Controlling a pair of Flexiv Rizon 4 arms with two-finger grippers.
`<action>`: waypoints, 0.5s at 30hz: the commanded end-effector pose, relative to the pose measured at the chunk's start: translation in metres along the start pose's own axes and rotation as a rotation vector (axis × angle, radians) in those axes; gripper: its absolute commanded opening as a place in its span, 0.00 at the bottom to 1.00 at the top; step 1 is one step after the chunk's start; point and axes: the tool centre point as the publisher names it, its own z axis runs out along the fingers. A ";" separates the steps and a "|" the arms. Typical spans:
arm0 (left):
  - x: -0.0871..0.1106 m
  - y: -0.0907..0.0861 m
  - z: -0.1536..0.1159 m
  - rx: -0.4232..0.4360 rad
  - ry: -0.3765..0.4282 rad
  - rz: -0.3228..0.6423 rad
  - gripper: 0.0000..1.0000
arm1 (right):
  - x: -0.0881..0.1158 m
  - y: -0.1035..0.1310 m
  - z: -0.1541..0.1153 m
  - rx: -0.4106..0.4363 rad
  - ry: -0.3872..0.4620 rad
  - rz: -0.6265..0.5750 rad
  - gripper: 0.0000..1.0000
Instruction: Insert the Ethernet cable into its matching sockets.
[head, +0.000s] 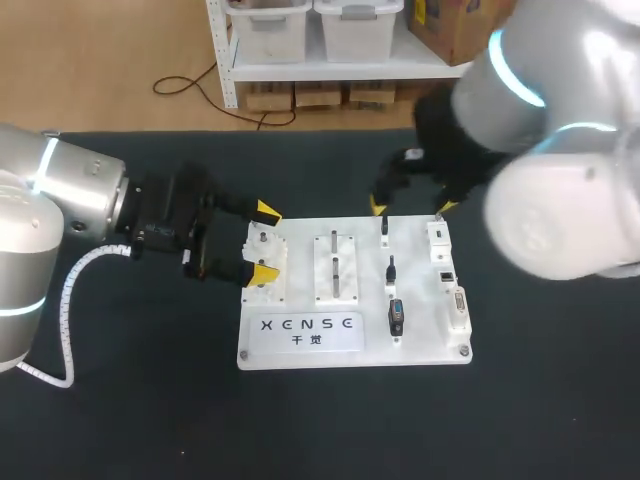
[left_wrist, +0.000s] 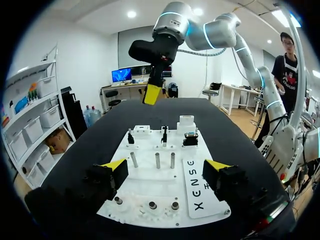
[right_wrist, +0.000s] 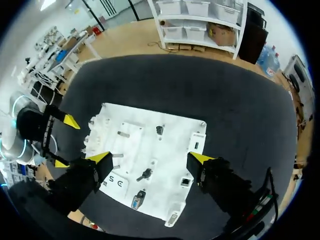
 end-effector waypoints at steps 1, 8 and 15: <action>0.001 0.000 0.001 -0.001 -0.002 0.001 1.00 | 0.000 0.011 0.015 0.202 0.045 0.024 1.00; 0.001 0.000 0.001 -0.001 -0.002 0.001 1.00 | 0.018 0.011 0.029 0.256 0.092 0.064 1.00; 0.001 0.000 0.001 -0.001 -0.002 0.001 1.00 | 0.036 0.013 0.037 0.281 0.124 0.084 1.00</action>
